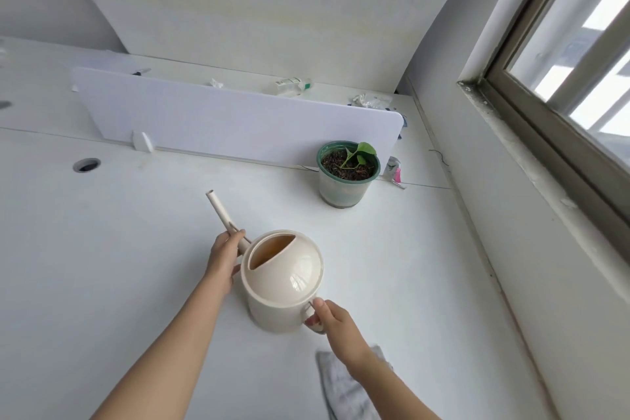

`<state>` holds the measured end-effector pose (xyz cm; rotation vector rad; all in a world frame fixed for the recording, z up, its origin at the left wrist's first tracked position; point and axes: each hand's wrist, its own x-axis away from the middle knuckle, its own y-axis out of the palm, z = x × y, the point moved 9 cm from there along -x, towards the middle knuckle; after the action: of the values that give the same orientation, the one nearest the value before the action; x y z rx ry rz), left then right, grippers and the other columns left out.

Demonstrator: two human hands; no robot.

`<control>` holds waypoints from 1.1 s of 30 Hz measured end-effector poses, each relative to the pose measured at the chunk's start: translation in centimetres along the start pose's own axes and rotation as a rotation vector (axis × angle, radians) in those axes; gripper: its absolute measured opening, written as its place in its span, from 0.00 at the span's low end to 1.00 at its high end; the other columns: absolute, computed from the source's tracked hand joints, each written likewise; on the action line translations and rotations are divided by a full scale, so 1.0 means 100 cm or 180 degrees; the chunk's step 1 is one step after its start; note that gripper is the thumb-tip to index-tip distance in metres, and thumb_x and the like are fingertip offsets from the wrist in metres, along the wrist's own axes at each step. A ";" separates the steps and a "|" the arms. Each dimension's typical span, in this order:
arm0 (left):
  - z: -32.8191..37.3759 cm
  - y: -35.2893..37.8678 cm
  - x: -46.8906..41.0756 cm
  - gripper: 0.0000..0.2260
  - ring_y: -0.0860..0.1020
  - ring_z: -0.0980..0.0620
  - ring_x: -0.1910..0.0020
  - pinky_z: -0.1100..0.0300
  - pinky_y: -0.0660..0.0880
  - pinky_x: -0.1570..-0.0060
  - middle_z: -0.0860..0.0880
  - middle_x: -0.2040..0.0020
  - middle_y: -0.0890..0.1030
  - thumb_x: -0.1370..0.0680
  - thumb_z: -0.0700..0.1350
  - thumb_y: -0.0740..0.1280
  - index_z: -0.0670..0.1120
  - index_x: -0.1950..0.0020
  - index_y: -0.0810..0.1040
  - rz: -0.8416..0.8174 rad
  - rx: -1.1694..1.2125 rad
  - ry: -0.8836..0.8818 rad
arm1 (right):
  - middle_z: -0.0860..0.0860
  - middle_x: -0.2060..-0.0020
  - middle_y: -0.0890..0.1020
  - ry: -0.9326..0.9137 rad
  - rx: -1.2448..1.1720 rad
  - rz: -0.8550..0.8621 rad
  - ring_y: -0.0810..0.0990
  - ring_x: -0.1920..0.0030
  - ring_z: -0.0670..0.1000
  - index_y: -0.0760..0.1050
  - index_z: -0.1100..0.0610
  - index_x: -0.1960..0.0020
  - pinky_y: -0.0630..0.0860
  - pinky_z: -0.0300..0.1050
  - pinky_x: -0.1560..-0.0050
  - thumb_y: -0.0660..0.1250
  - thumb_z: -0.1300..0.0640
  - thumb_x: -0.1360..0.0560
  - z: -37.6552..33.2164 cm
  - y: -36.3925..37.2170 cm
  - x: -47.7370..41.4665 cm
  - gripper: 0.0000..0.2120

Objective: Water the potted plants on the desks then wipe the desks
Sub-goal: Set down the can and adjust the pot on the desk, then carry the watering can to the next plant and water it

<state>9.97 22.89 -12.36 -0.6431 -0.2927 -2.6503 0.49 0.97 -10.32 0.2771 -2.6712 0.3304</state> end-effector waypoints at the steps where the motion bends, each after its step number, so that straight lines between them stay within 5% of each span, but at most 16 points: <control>1: -0.001 -0.004 0.001 0.06 0.72 0.45 0.49 0.57 0.69 0.59 0.44 0.50 0.73 0.22 0.46 0.59 0.45 0.49 0.70 0.0043 0.0044 0.0015 | 0.47 0.67 0.74 0.0003 -0.0054 0.0007 0.73 0.64 0.42 0.69 0.55 0.65 0.70 0.24 0.64 0.55 0.52 0.20 -0.002 -0.001 0.000 0.16; 7: -0.022 -0.046 0.030 0.16 0.73 0.44 0.39 0.48 0.68 0.40 0.46 0.44 0.74 0.21 0.45 0.58 0.42 0.36 0.70 0.0331 0.0449 0.0039 | 0.48 0.65 0.77 0.0020 -0.0092 0.0092 0.74 0.64 0.42 0.72 0.55 0.64 0.70 0.28 0.60 0.56 0.52 0.21 -0.005 -0.010 -0.003 0.15; 12: -0.027 -0.071 0.060 0.18 0.72 0.42 0.35 0.51 0.67 0.41 0.44 0.36 0.74 0.21 0.46 0.58 0.42 0.32 0.69 0.0390 0.0746 0.0012 | 0.49 0.66 0.75 0.0136 -0.0358 -0.0095 0.73 0.62 0.46 0.70 0.55 0.66 0.66 0.43 0.45 0.59 0.53 0.22 -0.012 -0.008 -0.005 0.15; 19: 0.002 -0.105 0.140 0.10 0.75 0.44 0.42 0.52 0.68 0.44 0.44 0.42 0.77 0.20 0.43 0.56 0.44 0.44 0.74 0.0570 0.0904 0.0598 | 0.49 0.60 0.78 -0.0233 -0.0192 -0.0490 0.76 0.51 0.47 0.72 0.58 0.60 0.66 0.45 0.44 0.60 0.53 0.23 -0.046 -0.004 0.023 0.11; 22: 0.011 -0.116 0.179 0.11 0.76 0.45 0.44 0.53 0.69 0.44 0.45 0.43 0.78 0.20 0.44 0.56 0.44 0.43 0.75 0.0704 0.0874 0.0833 | 0.49 0.61 0.76 -0.0351 -0.0102 -0.0652 0.74 0.54 0.48 0.73 0.56 0.65 0.64 0.45 0.42 0.61 0.53 0.23 -0.060 -0.003 0.039 0.13; 33: -0.027 -0.143 0.322 0.11 0.77 0.47 0.47 0.52 0.69 0.40 0.49 0.49 0.79 0.20 0.42 0.55 0.49 0.52 0.77 0.1460 0.1017 0.0975 | 0.54 0.57 0.77 -0.0307 0.0106 -0.1478 0.75 0.52 0.49 0.76 0.58 0.62 0.67 0.39 0.56 0.64 0.53 0.25 -0.052 0.014 0.104 0.10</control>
<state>-23.36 24.44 -0.91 -0.1681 -0.4110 -2.1551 -7.08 2.23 -1.45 0.9221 -2.5921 0.2174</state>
